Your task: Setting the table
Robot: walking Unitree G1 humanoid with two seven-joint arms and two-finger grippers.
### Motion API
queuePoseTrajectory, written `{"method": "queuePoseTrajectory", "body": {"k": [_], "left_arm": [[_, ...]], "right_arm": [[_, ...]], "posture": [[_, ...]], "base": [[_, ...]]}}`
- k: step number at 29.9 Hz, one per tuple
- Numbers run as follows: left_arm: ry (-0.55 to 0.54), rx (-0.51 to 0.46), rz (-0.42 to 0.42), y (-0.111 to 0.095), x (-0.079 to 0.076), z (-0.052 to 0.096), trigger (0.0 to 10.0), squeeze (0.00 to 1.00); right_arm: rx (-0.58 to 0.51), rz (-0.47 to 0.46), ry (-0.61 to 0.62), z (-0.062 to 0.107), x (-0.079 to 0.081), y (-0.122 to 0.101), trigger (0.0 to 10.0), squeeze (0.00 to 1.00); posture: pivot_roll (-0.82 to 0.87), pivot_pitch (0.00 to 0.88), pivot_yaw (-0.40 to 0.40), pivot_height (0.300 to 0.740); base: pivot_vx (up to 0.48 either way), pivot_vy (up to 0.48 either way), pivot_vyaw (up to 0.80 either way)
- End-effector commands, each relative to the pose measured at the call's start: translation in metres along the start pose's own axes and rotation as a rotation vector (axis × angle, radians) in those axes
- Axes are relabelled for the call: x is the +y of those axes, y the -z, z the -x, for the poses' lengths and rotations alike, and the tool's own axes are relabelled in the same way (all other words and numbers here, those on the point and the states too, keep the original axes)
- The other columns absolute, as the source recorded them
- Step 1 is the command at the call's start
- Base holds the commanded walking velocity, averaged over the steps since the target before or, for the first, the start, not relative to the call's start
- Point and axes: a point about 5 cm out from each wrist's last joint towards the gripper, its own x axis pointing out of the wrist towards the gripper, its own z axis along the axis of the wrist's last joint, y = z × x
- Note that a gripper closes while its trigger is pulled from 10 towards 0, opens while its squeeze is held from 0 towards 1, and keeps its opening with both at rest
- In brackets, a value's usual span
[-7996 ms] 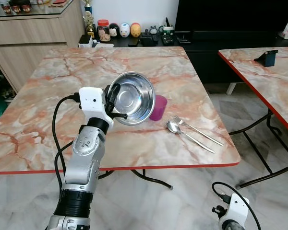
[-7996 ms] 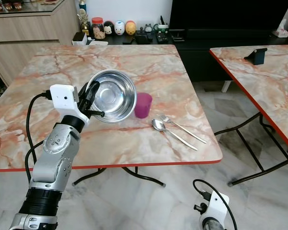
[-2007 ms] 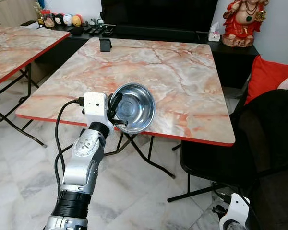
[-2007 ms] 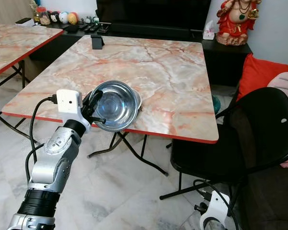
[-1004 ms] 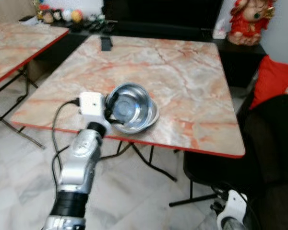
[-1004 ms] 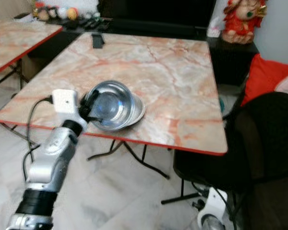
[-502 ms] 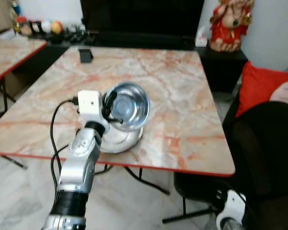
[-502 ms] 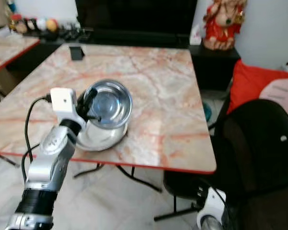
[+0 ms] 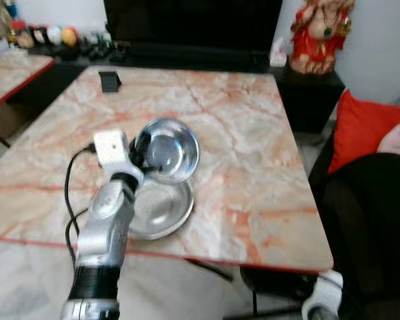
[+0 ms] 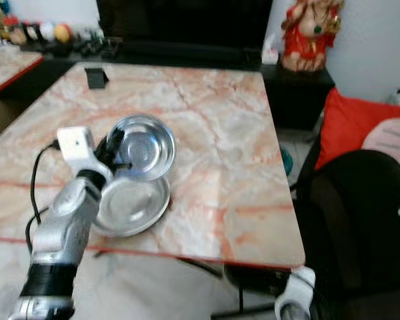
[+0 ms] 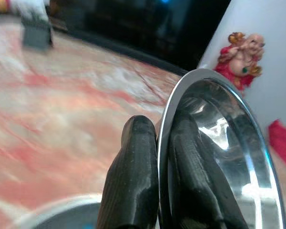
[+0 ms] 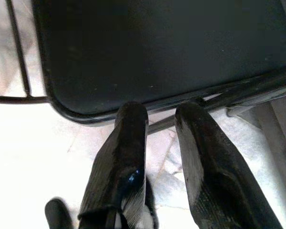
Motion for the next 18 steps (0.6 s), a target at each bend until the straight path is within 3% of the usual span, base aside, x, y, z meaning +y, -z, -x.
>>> {"method": "queuePoseTrajectory", "body": {"k": [1,5,12,18], "left_arm": [[-0.007,-0.02,0.019,-0.009,0.002,0.001,10.0,0.0],[-0.069,-0.006,0.091,-0.016,0.014,0.006,10.0,0.0],[-0.177,0.052,0.075,-0.024,0.035,0.012,10.0,0.0],[-0.218,0.131,0.099,-0.014,0.039,0.01,10.0,0.0]], "right_arm": [[-0.014,0.001,0.004,-0.001,0.0,-0.005,10.0,0.0],[-0.01,0.002,0.006,-0.001,-0.001,-0.005,10.0,0.0],[-0.005,0.008,0.001,-0.001,-0.001,-0.005,10.0,0.0],[-0.004,0.009,0.002,-0.001,0.0,-0.005,10.0,0.0]], "posture": [[0.04,0.0,-0.034,0.74],[0.05,0.0,-0.035,0.74],[0.06,0.0,-0.039,0.74],[0.05,0.0,-0.034,0.74]], "base": [[0.0,0.0,0.0],[0.0,0.0,0.0],[0.0,0.0,0.0],[0.0,0.0,0.0]]}}
